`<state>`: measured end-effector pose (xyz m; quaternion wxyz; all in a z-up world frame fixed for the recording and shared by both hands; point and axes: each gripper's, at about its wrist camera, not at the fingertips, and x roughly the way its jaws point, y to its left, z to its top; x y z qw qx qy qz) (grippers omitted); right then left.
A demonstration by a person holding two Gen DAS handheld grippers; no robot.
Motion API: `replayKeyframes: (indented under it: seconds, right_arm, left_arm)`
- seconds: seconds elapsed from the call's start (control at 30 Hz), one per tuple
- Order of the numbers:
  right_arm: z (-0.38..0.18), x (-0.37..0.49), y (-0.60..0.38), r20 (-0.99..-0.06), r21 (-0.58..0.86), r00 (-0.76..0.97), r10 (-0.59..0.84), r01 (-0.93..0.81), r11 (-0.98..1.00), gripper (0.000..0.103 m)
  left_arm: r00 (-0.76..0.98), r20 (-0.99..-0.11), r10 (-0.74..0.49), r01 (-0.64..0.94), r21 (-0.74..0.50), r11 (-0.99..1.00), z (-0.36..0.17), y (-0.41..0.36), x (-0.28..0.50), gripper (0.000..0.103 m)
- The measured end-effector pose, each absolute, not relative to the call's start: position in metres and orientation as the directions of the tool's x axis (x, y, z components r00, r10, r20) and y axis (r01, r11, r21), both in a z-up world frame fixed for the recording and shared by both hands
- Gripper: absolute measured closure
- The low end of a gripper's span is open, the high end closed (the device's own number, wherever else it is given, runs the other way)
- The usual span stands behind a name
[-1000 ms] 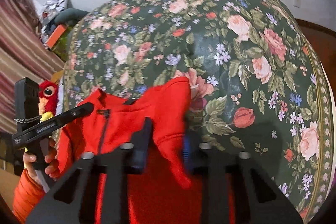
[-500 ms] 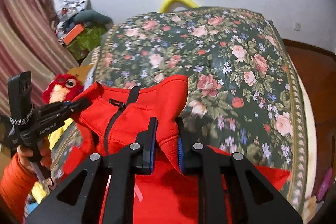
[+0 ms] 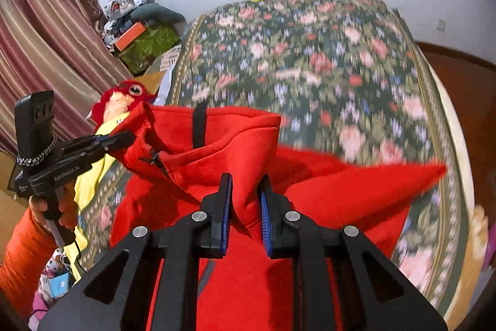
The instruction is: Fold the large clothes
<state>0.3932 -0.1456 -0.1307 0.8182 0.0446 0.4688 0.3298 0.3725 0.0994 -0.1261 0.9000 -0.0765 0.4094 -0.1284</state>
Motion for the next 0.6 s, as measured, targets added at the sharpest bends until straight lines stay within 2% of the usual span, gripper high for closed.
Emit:
replayKeyframes:
  seconds: [0.13, 0.37, 0.6]
  right_arm:
    - [-0.153, 0.371, -0.151, -0.743, 0.412, 0.31, 0.594, -0.488, 0.77, 0.088]
    - [-0.185, 0.341, -0.147, -0.786, 0.373, 0.272, 0.555, -0.506, 0.778, 0.088]
    - [-0.192, 0.312, -0.141, -0.823, 0.234, 0.331, 0.461, -0.542, 0.807, 0.084]
  left_arm:
    - [0.612, -0.726, -0.314, 0.181, -0.259, 0.949, -0.148, 0.099, 0.351, 0.095]
    - [0.57, -0.761, -0.31, 0.208, -0.231, 0.95, -0.19, 0.095, 0.321, 0.095]
    - [0.562, -0.792, -0.239, 0.234, -0.125, 0.964, -0.208, 0.082, 0.296, 0.09]
